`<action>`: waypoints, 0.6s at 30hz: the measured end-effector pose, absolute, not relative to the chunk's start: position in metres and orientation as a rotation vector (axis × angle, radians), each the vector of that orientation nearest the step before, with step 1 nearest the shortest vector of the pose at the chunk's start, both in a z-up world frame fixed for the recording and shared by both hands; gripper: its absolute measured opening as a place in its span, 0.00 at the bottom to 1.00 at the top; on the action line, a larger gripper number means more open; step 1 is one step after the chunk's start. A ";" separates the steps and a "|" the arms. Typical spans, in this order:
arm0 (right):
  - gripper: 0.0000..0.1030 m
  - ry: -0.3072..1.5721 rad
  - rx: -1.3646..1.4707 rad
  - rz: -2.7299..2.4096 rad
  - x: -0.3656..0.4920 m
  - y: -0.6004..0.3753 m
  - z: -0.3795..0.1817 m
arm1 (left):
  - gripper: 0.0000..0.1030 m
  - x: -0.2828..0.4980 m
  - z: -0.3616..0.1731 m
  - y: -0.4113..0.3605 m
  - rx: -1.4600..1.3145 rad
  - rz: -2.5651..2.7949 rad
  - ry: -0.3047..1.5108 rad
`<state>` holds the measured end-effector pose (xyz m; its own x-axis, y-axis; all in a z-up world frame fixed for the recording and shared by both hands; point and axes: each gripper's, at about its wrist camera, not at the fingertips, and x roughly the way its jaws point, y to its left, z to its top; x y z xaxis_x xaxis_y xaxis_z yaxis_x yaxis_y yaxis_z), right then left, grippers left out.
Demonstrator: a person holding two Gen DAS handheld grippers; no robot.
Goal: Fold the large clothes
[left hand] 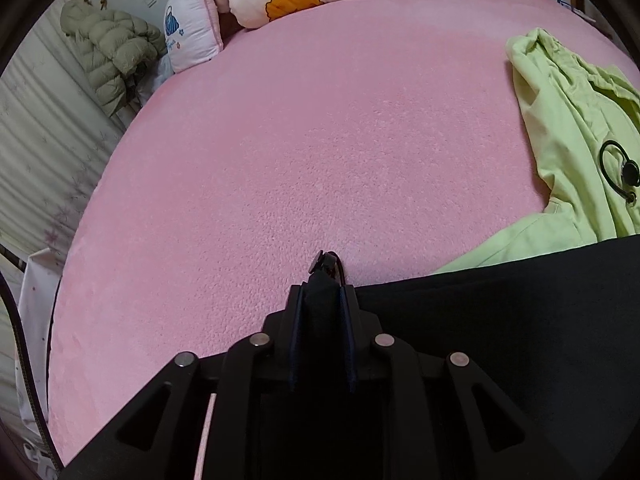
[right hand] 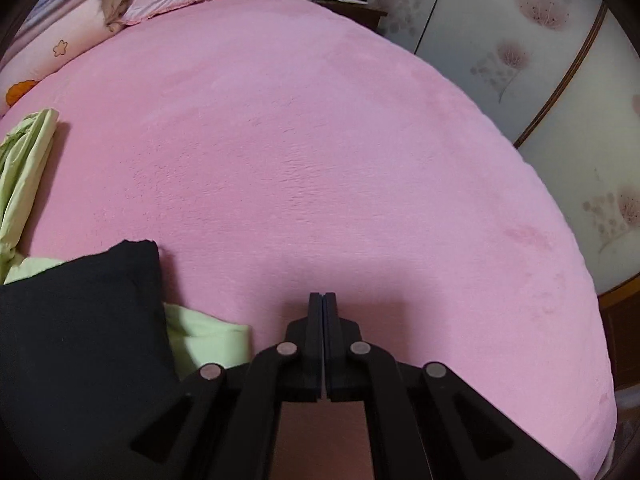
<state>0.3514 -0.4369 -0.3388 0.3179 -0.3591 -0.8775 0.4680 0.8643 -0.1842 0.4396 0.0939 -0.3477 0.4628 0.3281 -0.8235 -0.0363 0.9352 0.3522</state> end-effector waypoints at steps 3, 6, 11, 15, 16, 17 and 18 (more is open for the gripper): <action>0.00 1.112 0.100 -0.488 0.347 -0.429 -0.332 | 0.26 0.440 -0.346 0.095 0.289 0.232 1.070; 0.00 1.096 0.095 -0.430 0.348 -0.417 -0.320 | 0.63 0.436 -0.338 0.094 0.243 0.231 1.073; 0.00 1.045 0.118 -0.332 0.360 -0.393 -0.290 | 0.75 0.436 -0.309 0.096 0.152 0.167 1.036; 0.01 1.030 0.112 -0.217 0.372 -0.365 -0.263 | 0.81 0.437 -0.280 0.091 0.104 0.116 1.002; 0.01 1.026 0.113 -0.187 0.376 -0.358 -0.256 | 0.81 0.439 -0.271 0.088 0.090 0.096 0.998; 0.01 1.022 0.115 -0.168 0.378 -0.355 -0.250 | 0.81 0.439 -0.265 0.085 0.081 0.084 0.997; 0.01 1.017 0.117 -0.148 0.381 -0.346 -0.242 | 0.82 0.439 -0.258 0.082 0.070 0.068 0.995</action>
<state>0.3814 -0.3465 -0.2418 0.5173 -0.0686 -0.8530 0.1770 0.9838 0.0282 0.4395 0.0819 -0.2580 0.5427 0.0894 -0.8351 -0.0254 0.9956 0.0901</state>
